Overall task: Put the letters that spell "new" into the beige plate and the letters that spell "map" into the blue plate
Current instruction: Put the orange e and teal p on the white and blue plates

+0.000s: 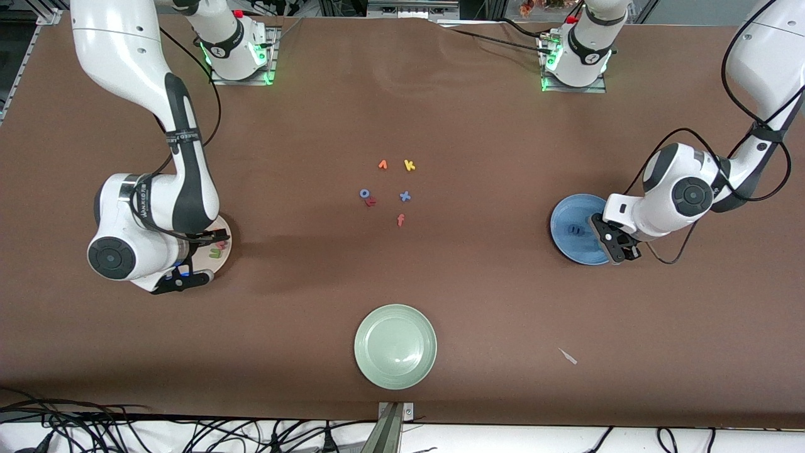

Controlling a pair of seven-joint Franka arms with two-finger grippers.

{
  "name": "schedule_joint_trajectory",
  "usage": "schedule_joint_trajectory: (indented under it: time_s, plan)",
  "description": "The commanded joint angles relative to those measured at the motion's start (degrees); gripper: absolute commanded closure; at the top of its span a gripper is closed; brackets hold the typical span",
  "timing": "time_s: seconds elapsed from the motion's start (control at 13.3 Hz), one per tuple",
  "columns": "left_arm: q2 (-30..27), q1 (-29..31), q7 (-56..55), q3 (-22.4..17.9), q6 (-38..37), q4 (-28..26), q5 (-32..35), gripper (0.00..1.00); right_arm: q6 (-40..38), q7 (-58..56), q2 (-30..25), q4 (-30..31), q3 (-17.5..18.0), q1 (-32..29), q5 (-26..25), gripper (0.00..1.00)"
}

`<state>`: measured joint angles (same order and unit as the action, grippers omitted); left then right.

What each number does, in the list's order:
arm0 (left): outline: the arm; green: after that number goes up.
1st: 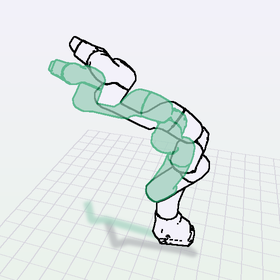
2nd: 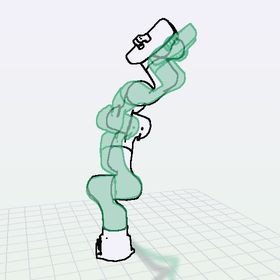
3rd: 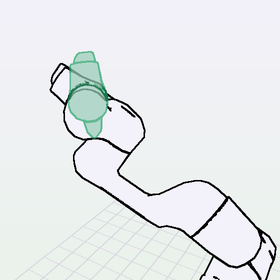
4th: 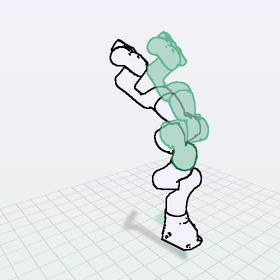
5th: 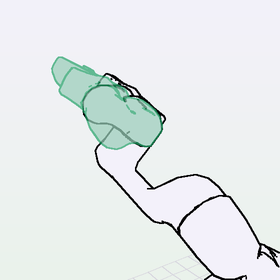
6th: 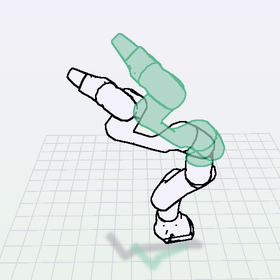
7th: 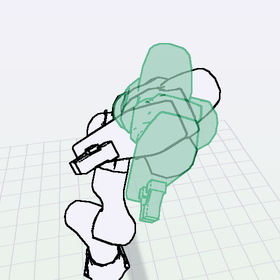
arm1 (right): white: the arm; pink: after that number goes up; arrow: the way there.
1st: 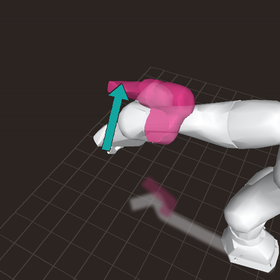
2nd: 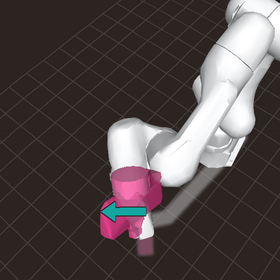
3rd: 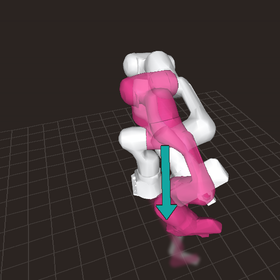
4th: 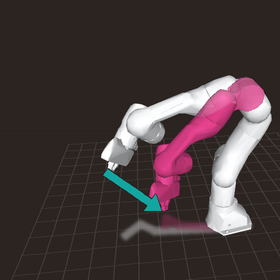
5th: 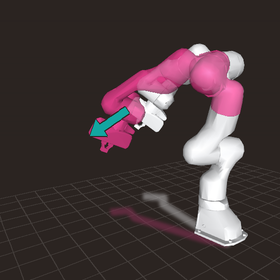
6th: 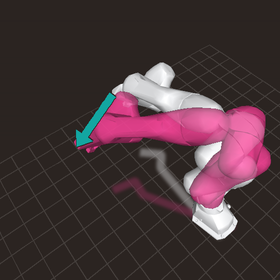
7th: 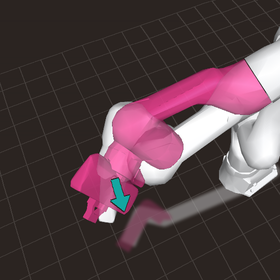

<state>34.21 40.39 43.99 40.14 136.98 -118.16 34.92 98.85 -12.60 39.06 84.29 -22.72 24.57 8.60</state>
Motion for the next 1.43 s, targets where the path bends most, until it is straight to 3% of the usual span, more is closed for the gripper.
schedule_joint_trajectory:
  time_s: [0.0,0.23,0.53,0.91,1.13,1.36]
  plan:
    - [-0.45,0.57,0.84,1.95,-0.49,0.65,0.24,0.00,-6.81,0.21,-0.56,-3.86,0.13,1.10,0.63,0.00]
    - [-1.68,0.48,0.66,5.20,-5.82,3.36,-8.43,0.00,-14.72,0.30,-2.57,-7.29,0.04,1.62,0.54,0.00]
    - [-1.34,-3.72,-3.36,7.85,-25.41,16.96,-14.69,0.00,-15.97,0.56,-5.47,-7.57,0.30,3.29,0.36,0.00]
    - [-1.68,-12.69,-27.32,8.02,-41.75,26.91,-14.35,0.00,-14.40,10.57,-14.95,-1.96,13.90,-2.93,-4.55,0.00]
    - [-4.74,-16.21,-44.18,10.12,-47.95,30.44,-14.44,0.00,-8.52,11.46,-24.52,7.61,22.34,-10.04,-4.91,0.00]
    - [-8.62,-17.01,-61.17,13.37,-51.36,30.62,-14.18,0.00,-7.53,10.85,-32.09,12.29,26.49,-15.76,-5.00,0.00]
